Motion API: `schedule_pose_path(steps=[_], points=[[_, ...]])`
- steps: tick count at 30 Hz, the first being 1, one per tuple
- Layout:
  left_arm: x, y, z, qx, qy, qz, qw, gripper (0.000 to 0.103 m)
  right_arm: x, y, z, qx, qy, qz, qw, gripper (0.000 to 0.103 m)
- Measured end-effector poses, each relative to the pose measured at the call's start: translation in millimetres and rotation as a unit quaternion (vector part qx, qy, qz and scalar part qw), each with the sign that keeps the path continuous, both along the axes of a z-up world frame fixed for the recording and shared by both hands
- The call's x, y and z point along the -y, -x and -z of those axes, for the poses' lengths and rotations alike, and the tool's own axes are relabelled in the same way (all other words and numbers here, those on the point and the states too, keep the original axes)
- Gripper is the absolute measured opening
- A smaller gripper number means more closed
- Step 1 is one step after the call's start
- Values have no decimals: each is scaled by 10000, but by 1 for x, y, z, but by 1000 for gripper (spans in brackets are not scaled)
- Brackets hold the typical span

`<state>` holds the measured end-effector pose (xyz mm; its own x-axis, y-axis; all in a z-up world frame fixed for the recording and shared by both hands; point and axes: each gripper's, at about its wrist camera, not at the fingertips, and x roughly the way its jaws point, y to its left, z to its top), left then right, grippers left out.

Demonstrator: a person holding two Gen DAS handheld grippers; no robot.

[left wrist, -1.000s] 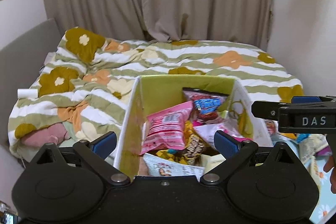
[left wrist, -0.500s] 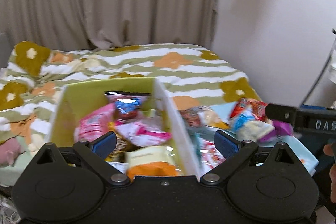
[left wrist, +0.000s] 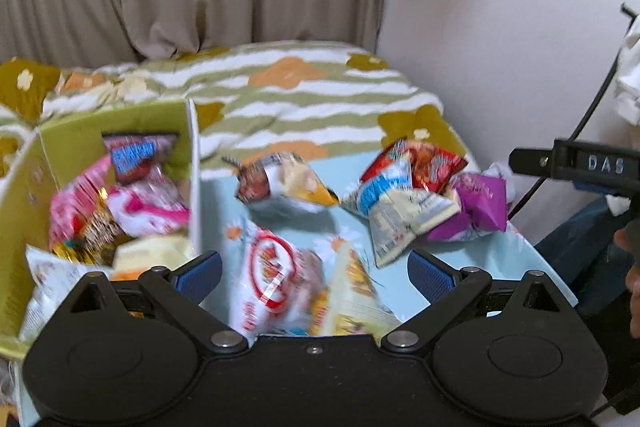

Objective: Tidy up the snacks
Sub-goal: 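Move both tools back from the box toward the snack pile, then grasp the pale green cartoon bag with the left tool while the right tool grasps the purple bag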

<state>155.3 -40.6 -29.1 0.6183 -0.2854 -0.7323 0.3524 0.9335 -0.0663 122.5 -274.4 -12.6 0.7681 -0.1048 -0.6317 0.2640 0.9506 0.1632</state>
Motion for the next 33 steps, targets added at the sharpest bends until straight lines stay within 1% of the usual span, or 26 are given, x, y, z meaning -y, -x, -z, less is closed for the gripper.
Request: schedule_pose_path(steps=[3, 8, 12, 16, 19, 23, 25, 29, 33], points=[[19, 0, 15, -181, -97, -213, 9996, 101, 29, -11, 13, -178, -49, -50, 9998, 103], [42, 2, 38, -310, -404, -578, 9970, 101, 67, -33, 38, -448, -215, -222, 9985, 103], [55, 3, 55, -424, -505, -886, 9939, 101, 86, -56, 62, -681, -315, -446, 9962, 103], [65, 6, 72, -497, -662, -1062, 9909, 101, 99, -74, 87, -885, -407, -633, 9932, 103], [72, 8, 82, -381, -859, -1191, 9884, 101, 106, -82, 102, -999, -478, -708, 9913, 103], [78, 6, 92, -321, -1019, -1317, 9855, 100, 113, -90, 114, -1041, -555, -754, 9902, 103], [77, 5, 93, -291, -1025, -1394, 9845, 100, 114, -92, 116, -964, -544, -827, 9904, 103], [77, 4, 96, -275, -1062, -1506, 9825, 95, 112, -99, 116, -829, -384, -1000, 9908, 103], [73, 4, 99, -296, -987, -1589, 9819, 93, 108, -107, 116, -771, -310, -1140, 9900, 103]])
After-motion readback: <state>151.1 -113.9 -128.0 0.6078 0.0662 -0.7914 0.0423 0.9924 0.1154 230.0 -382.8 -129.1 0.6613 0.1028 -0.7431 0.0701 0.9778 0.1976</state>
